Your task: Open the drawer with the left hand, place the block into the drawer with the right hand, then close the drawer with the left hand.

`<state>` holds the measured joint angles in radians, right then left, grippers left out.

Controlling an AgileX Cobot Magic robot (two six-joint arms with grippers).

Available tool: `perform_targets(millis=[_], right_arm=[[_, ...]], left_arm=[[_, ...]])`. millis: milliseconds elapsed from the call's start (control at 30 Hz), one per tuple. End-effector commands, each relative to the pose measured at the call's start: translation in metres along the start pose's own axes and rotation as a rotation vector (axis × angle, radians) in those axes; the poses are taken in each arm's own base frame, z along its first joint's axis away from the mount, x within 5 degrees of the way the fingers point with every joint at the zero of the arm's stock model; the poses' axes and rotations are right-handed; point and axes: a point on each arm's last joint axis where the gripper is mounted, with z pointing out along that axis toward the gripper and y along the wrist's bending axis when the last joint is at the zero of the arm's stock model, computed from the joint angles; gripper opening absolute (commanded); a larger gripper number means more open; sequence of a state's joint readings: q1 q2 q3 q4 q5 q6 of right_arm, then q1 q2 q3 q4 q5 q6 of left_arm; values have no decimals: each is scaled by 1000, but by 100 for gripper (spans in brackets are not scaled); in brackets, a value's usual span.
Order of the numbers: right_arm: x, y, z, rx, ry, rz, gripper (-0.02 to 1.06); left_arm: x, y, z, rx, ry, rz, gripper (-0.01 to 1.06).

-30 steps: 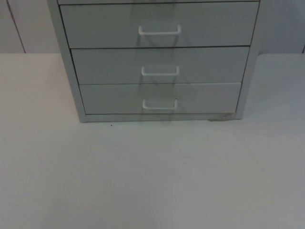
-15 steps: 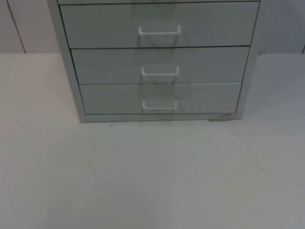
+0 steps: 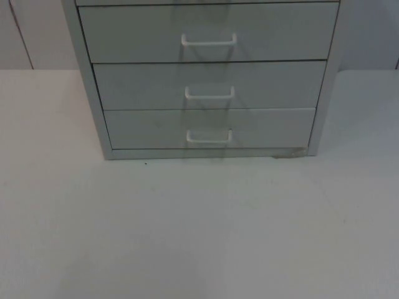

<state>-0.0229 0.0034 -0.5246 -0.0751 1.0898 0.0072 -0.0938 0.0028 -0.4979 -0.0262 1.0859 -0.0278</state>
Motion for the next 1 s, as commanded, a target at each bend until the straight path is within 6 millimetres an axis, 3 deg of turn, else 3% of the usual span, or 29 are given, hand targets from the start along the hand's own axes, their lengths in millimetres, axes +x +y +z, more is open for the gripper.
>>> perform_targets(millis=[0, 967], right_arm=[[1, 0, 2, 1, -6, 4, 105], [1, 0, 2, -25, -8, -7, 105]], left_arm=[[0, -1, 1, 7, -10, -5, 105], [0, -1, 1, 7, -10, -5, 105]])
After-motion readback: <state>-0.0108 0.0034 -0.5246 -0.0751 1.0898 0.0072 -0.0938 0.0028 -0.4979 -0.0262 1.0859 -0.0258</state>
